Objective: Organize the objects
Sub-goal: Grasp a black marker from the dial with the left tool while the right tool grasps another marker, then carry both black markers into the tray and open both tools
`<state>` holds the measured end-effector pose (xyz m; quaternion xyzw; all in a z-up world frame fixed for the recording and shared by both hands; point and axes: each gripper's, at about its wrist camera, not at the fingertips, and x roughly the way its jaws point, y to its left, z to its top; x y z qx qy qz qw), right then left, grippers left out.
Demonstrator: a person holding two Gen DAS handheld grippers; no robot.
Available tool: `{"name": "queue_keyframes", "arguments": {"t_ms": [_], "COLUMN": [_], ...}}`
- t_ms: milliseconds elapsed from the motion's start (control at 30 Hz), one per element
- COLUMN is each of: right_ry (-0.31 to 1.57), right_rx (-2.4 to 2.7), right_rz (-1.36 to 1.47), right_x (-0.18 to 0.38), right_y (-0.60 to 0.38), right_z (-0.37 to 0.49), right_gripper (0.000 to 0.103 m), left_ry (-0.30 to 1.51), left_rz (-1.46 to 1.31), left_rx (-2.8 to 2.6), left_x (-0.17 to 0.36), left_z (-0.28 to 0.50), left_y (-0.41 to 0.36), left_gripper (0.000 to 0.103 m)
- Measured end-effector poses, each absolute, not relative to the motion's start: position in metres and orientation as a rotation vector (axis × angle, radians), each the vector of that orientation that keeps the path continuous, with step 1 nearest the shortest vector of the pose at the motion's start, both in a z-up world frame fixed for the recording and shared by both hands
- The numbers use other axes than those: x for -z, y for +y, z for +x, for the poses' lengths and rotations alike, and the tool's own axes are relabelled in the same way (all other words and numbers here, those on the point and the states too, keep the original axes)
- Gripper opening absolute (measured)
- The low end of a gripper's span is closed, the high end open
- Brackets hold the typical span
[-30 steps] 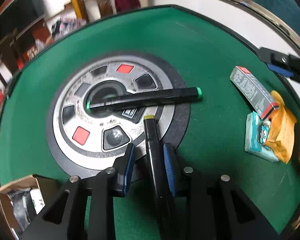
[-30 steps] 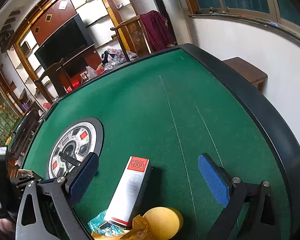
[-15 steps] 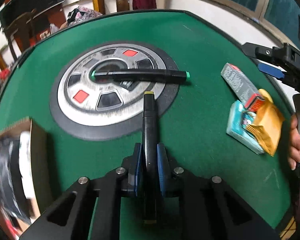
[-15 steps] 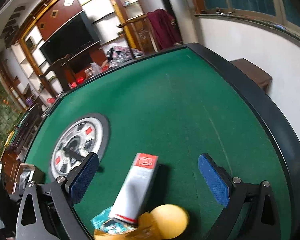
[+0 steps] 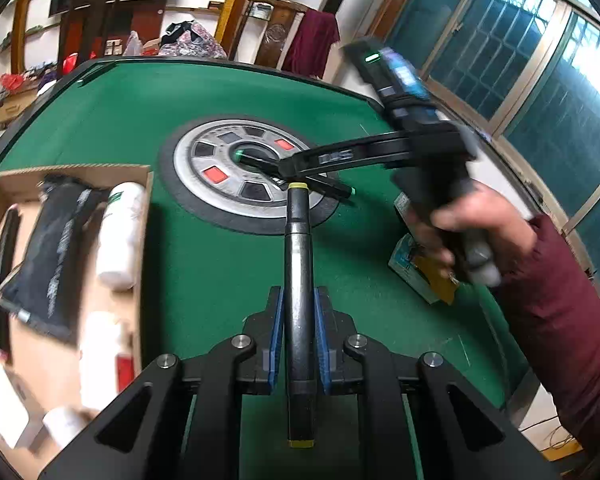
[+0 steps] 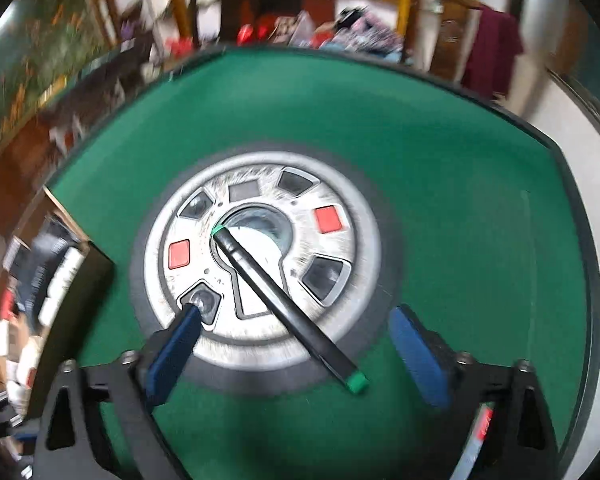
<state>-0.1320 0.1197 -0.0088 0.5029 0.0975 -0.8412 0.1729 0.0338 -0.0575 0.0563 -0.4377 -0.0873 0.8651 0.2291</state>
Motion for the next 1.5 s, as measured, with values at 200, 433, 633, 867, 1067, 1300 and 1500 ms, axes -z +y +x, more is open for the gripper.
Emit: {"name": "queue_keyframes", "arguments": {"t_ms": [200, 433, 633, 867, 1067, 1300, 1500], "right_ry": [0.347, 0.237, 0.066, -0.072, -0.105, -0.136, -0.119], "right_rx": [2.336, 2.347, 2.404, 2.417, 2.336, 2.168, 2.048], "right_rz": [1.520, 1.528, 1.452, 1.301, 1.208, 1.176, 1.227], "right_x": [0.033, 0.032, 0.023, -0.017, -0.049, -0.054, -0.031], "right_y": [0.102, 0.117, 0.133, 0.132, 0.095, 0.029, -0.032], "right_z": [-0.151, -0.137, -0.099, -0.049, -0.006, 0.037, 0.058], "right_gripper": [0.044, 0.016, 0.016, 0.016, 0.016, 0.017, 0.017], "left_ry": [-0.310, -0.353, -0.388, -0.445, -0.490, -0.484, -0.507], "left_rz": [-1.194, -1.159, -1.123, -1.067, -1.060, -1.135, -1.200], "left_rx": [-2.383, -2.415, -2.457, -2.532, -2.653, -2.786, -2.813], "left_x": [-0.054, -0.055, -0.063, -0.073, -0.078, -0.069, -0.055], "left_z": [0.040, 0.048, 0.068, 0.099, 0.129, 0.150, 0.146], "left_y": [-0.084, -0.097, -0.111, -0.140, -0.189, -0.236, -0.259], "left_gripper": [0.014, 0.014, 0.014, 0.014, 0.014, 0.014, 0.014]}}
